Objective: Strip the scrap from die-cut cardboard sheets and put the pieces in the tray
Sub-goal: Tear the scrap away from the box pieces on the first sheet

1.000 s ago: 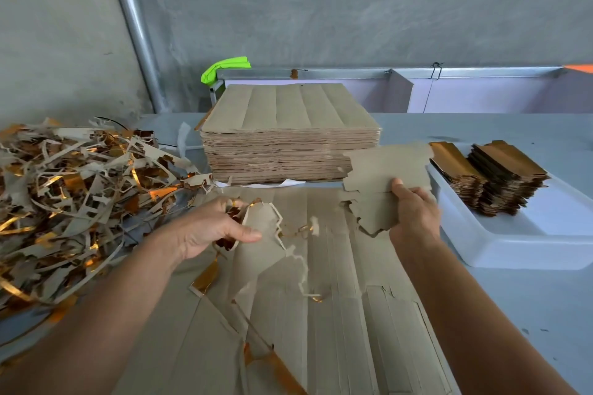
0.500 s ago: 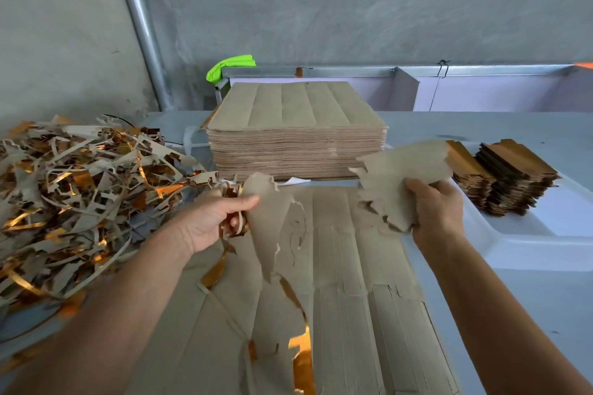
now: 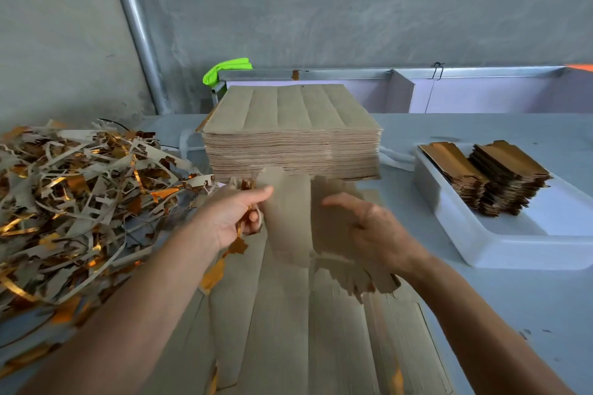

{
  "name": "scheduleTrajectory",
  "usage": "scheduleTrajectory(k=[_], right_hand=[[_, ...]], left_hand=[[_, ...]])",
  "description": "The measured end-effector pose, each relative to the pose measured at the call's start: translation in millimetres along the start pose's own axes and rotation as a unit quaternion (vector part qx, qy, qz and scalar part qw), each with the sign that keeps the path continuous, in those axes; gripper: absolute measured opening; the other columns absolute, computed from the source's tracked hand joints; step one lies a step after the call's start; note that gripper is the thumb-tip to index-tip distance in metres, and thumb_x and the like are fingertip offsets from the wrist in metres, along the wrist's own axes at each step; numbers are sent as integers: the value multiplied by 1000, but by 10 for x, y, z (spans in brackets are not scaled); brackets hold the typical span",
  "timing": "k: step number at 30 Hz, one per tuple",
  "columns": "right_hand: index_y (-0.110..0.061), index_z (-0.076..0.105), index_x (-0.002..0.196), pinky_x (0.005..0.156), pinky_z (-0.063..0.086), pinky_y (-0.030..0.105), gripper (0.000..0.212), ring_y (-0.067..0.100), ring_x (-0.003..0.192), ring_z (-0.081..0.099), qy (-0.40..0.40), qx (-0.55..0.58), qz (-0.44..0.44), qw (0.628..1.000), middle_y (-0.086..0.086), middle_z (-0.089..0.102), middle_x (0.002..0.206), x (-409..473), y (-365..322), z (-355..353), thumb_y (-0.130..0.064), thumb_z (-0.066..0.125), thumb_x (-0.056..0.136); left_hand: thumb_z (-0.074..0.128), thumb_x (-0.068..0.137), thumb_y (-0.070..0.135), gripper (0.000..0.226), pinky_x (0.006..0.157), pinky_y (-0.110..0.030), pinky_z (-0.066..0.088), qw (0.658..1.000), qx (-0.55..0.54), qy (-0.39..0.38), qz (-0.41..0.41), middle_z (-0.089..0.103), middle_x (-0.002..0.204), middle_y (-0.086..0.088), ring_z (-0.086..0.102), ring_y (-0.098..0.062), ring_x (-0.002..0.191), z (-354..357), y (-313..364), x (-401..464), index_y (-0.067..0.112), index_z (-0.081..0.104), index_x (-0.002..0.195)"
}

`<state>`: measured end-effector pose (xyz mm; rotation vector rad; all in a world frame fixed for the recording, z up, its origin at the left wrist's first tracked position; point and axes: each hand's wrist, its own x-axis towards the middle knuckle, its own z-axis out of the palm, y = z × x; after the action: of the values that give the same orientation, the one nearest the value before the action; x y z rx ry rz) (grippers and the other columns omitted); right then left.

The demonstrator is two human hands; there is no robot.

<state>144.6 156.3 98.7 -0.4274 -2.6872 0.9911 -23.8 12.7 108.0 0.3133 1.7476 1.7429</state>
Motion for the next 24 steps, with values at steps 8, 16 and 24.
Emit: scheduleTrajectory(k=[8,16,24], right_hand=[[-29,24,144,73,56,28,78,14,96,63,65,324,79,940,-3,61,113,65,-44,212,-6,68,83],[-11,62,106,66,59,33,27,19,81,72,103,434,108,888,5,74,92,70,-76,359,-24,70,84],[-13,61,107,67,57,26,31,17,87,69,29,306,57,950,3,71,97,34,-5,254,-11,74,79]], left_hand=[[73,80,8,24,37,-16,36,990,95,41,92,45,51,4,37,-5,35,206,-146,3,14,55,66],[75,78,11,25,34,-14,29,985,105,63,119,44,35,15,33,-1,30,339,-233,23,16,55,64],[83,67,27,25,46,-19,38,999,12,50,-1,60,59,3,47,-11,54,137,-92,51,11,66,74]])
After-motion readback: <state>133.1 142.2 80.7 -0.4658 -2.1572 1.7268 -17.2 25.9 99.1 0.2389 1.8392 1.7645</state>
